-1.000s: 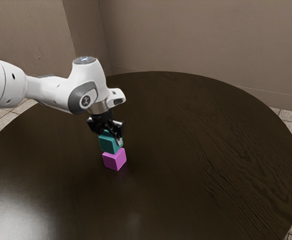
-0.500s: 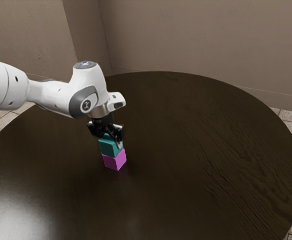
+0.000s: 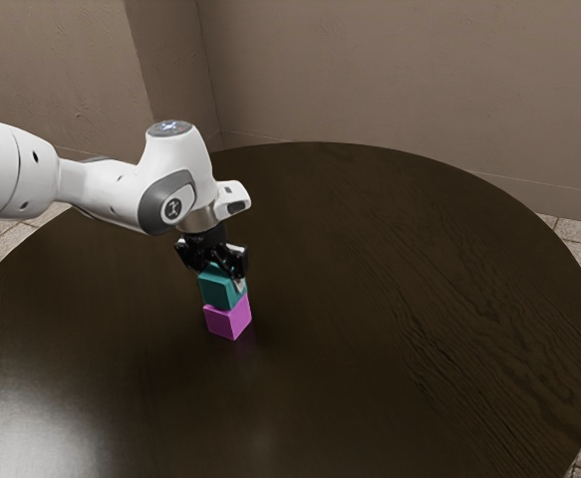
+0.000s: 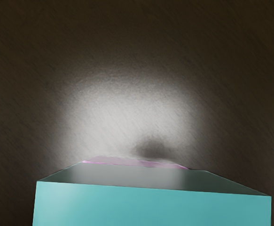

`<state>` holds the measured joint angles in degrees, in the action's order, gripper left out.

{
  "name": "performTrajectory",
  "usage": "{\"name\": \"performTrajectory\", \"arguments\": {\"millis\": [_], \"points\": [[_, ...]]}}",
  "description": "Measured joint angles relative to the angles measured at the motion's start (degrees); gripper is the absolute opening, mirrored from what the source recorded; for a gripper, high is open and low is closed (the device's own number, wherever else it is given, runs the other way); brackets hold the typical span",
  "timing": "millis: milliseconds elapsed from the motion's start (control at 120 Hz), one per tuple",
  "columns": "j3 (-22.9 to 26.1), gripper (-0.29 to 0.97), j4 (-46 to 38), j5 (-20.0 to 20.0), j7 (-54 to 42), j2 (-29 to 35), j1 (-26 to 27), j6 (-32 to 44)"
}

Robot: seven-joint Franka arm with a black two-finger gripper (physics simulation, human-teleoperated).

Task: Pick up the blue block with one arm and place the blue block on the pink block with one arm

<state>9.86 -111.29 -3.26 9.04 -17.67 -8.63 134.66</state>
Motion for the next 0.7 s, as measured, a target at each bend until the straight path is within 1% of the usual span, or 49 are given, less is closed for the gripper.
{"name": "performTrajectory", "arguments": {"millis": [342,700], "points": [[0.02,0.32,0.78,-0.01,0.02,-1.14,0.06,0.41],[-0.01,0.32,-0.16,0.06,0.18,-0.5,0.1,0.37]]}}
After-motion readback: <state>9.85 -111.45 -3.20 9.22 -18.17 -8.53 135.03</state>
